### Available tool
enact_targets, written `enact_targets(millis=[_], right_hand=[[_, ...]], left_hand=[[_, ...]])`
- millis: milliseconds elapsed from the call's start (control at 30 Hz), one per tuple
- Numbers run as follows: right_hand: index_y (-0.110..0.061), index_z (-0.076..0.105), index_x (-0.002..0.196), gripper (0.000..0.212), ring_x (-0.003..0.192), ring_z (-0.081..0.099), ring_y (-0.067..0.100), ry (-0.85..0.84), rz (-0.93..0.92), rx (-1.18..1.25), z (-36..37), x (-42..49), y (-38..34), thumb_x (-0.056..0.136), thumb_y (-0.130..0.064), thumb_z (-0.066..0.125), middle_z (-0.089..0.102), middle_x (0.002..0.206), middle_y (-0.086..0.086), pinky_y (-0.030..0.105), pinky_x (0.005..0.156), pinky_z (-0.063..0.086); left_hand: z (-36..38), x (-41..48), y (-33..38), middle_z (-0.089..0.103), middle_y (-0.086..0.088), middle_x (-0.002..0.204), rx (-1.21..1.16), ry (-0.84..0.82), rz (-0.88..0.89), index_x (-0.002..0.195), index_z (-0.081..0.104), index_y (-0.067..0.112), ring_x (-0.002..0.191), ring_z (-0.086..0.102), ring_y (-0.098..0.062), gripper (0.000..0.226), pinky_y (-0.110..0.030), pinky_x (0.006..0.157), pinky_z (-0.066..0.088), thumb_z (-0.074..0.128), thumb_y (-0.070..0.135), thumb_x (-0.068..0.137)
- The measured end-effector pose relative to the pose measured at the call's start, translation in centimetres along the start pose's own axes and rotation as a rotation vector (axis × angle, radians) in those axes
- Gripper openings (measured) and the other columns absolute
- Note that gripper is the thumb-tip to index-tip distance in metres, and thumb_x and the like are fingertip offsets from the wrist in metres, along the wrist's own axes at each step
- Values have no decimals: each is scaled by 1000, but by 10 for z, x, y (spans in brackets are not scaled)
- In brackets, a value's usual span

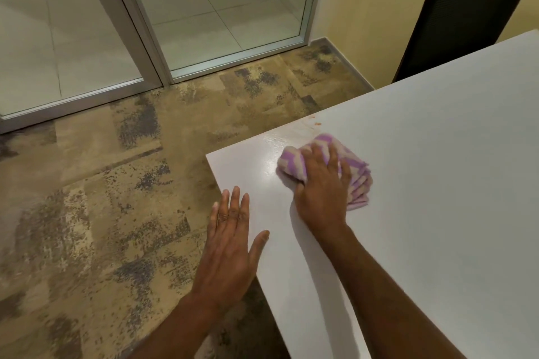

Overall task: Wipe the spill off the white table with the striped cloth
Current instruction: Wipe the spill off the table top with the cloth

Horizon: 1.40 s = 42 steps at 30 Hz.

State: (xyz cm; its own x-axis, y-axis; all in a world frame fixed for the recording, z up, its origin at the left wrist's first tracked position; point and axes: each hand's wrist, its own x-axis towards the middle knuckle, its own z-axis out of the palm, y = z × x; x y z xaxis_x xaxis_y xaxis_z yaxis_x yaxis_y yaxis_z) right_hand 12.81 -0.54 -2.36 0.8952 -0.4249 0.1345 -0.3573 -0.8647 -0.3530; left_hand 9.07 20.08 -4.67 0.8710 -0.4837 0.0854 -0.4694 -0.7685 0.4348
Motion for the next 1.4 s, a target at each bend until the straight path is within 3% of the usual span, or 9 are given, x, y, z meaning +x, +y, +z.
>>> enact_targets(millis=[200,333,433,600,733,833,1000,1233,1400], right_hand=[[-18,52,144,64,144,44,38,91,34,62,-5,-65,27,91,-48,72,57,148,9,65,122,25],[-13,52,148,63,147,39,39,70,-176,-1,-2,-79,13,107,-51,25,51,154,12,47,125,3],[-15,54,147,58,150,35,38,17,-198,-38,-1,-46,13,100,-42,35,49,157,11,52,125,10],[-20,55,143,53,155,25,32,44,64,11,-13,-13,41,95,-41,61,47,158,6,57,126,14],[-20,47,151,61,156,22,31,69,71,10,-25,-60,64,93,-31,64,44,160,4,61,124,17],[-17,46,152,57,154,26,36,46,-10,3,-18,-87,57,97,-33,45,44,160,8,65,122,18],[-16,51,149,55,152,31,39,37,-170,-33,-1,-44,35,97,-35,50,47,158,11,62,121,19],[-23,50,147,60,153,26,37,86,127,-53,-9,3,61,93,-38,71,41,161,9,61,122,16],[-19,47,151,59,155,23,36,71,-74,-14,-5,-39,54,95,-28,61,41,162,9,58,125,9]], left_hand=[[6,12,9,6,-10,173,34,47,-50,164,14,10,160,-8,-18,67,-38,129,-6,29,43,108],[12,23,21,12,-14,172,11,59,-20,163,18,5,161,-1,-23,63,-44,128,5,35,32,108],[14,29,25,12,-14,172,51,42,-63,163,18,6,161,2,-23,66,-46,129,6,33,40,108],[14,28,28,2,-7,174,123,15,-87,164,10,11,160,-8,-17,73,-39,129,-6,26,54,108],[14,28,28,2,-8,174,149,-2,-87,164,9,11,161,-3,-20,75,-43,129,-2,22,57,107],[14,28,28,4,-8,174,142,-1,-95,165,10,11,161,-1,-21,76,-44,129,1,22,58,106],[18,32,30,11,-13,172,195,5,-101,163,15,7,161,5,-26,74,-49,129,8,24,55,107],[22,37,44,12,-11,172,202,53,-199,163,20,13,160,9,-29,72,-48,129,2,30,54,105],[19,38,47,22,-16,169,188,54,-198,160,30,8,159,17,-33,69,-56,127,17,37,48,105]])
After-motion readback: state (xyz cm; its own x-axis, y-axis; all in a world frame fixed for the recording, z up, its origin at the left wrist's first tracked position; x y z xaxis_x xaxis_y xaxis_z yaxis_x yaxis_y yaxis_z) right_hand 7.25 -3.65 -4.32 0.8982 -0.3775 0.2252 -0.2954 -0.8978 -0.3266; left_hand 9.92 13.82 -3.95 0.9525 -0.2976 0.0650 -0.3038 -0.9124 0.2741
